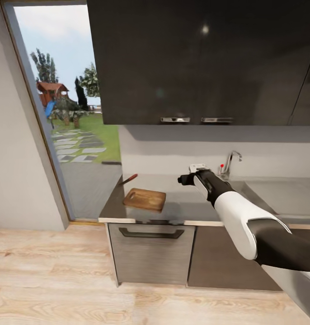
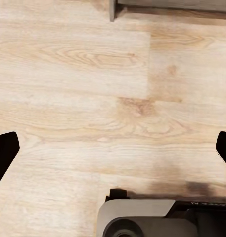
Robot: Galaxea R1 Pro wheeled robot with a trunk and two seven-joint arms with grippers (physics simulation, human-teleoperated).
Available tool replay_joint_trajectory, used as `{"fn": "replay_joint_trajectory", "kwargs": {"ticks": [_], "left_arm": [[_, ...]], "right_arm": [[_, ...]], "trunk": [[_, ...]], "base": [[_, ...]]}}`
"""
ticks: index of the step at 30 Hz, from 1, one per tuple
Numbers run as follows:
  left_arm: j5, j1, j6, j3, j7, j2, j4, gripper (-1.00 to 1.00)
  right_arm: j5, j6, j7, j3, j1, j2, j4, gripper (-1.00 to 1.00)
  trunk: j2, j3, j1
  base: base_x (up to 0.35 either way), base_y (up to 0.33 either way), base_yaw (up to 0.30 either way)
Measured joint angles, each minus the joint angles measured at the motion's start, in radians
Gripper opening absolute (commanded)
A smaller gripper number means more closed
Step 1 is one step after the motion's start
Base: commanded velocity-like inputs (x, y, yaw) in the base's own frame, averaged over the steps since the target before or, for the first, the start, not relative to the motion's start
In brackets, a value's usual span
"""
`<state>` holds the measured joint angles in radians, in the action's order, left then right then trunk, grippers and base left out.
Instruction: In the kitchen, take the Vidalia onion out of the sink, dice it on the chopping board with the paring knife, put the diced onion into the bowl on the countertop, then place both the paring knife and the chopping board into the sink.
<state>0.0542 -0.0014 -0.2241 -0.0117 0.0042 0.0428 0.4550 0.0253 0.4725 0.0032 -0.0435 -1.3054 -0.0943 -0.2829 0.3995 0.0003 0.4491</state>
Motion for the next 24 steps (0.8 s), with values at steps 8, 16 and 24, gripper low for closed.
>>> {"fn": "replay_joint_trajectory", "kwargs": {"ticks": [8, 16, 24], "left_arm": [[0.000, 0.000, -0.001, 0.000, 0.000, 0.000, 0.001, 1.00], [0.000, 0.000, -0.003, 0.000, -0.001, 0.000, 0.001, 1.00], [0.000, 0.000, -0.003, 0.000, -0.001, -0.001, 0.001, 1.00]], "right_arm": [[0.019, -0.001, 0.017, 0.000, 0.000, -0.001, 0.004, 1.00], [0.021, -0.002, 0.017, 0.000, 0.000, -0.001, 0.005, 1.00], [0.020, -0.002, 0.018, -0.001, 0.000, -0.001, 0.011, 1.00]], "trunk": [[0.000, 0.000, 0.000], [0.000, 0.000, 0.001], [0.000, 0.000, 0.001]], "base": [[0.243, 0.000, 0.128], [0.018, 0.000, 0.272], [0.001, -0.173, 0.279]]}}
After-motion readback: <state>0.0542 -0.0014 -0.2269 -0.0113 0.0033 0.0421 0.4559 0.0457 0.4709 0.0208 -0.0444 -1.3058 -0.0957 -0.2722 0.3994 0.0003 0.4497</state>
